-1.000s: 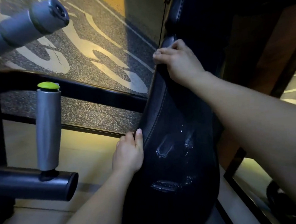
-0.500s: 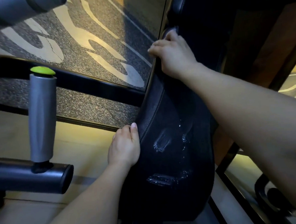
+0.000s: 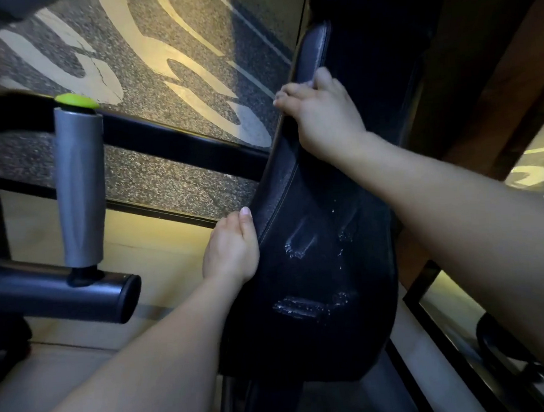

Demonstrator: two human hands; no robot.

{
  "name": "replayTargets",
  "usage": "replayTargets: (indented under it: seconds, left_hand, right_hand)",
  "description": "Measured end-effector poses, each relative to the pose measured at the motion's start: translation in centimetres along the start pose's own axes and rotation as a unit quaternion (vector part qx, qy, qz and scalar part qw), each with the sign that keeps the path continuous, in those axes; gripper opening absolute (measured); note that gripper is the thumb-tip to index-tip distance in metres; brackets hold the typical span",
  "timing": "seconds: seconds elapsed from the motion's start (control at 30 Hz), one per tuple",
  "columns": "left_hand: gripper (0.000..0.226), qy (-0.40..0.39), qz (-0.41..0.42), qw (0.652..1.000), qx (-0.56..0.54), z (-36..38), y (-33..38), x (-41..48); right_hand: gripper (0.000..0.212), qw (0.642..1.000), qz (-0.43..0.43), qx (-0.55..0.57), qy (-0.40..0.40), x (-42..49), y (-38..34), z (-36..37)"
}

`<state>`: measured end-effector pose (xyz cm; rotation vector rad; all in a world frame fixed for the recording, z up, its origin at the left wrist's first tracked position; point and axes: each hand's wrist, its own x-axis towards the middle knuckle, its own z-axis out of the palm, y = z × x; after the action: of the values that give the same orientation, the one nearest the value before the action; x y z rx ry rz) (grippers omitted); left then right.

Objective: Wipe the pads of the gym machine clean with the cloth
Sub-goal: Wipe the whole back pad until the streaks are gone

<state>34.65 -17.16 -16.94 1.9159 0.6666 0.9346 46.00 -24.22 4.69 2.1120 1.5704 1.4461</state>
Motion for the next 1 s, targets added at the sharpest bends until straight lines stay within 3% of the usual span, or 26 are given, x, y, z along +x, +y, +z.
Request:
replayTargets:
  seconds: [0.23,0.33,0.53,0.63,0.73,0.87,1.0]
  left_hand:
    - [0.053,0.015,0.000,1.000,-0.010,0.0,-0.3,-0.2]
    - [0.052,0.030,0.002,0.999,-0.019,0.1,-0.1,-0.3]
    - [0.051,0.035,-0.010,0.999,-0.035,0.2,0.4,-0.6]
    - [0.050,0.043,0.000,0.999,-0.031,0.3,0.3,-0.7]
    - [0.049,0.048,-0.001,0.998,-0.042,0.3,0.0,-0.4]
    - [0.047,0.058,-0.022,0.995,-0.074,0.1,0.1,-0.8]
    - [0.049,0.084,-0.096,0.989,-0.072,0.4,-0.2,-2.2]
  right_hand:
    - [0.032,0.985,-0.087,0.146,-0.016,-9.5,-7.2,2.5]
    - [0.034,0.979,-0.162,0.119,-0.034,-8.8,-5.8,1.8]
    - [0.031,0.994,0.015,0.103,0.020,-4.4,-3.3,1.1]
    - [0.034,0.989,-0.017,0.144,0.042,-8.5,-6.6,2.8]
    - [0.038,0.978,-0.074,0.196,0.007,-12.3,-8.5,3.4]
    - [0.033,0.973,-0.173,0.134,-0.072,-9.5,-6.1,1.3]
    - [0.032,0.990,-0.030,0.127,-0.048,-6.7,-4.6,1.0]
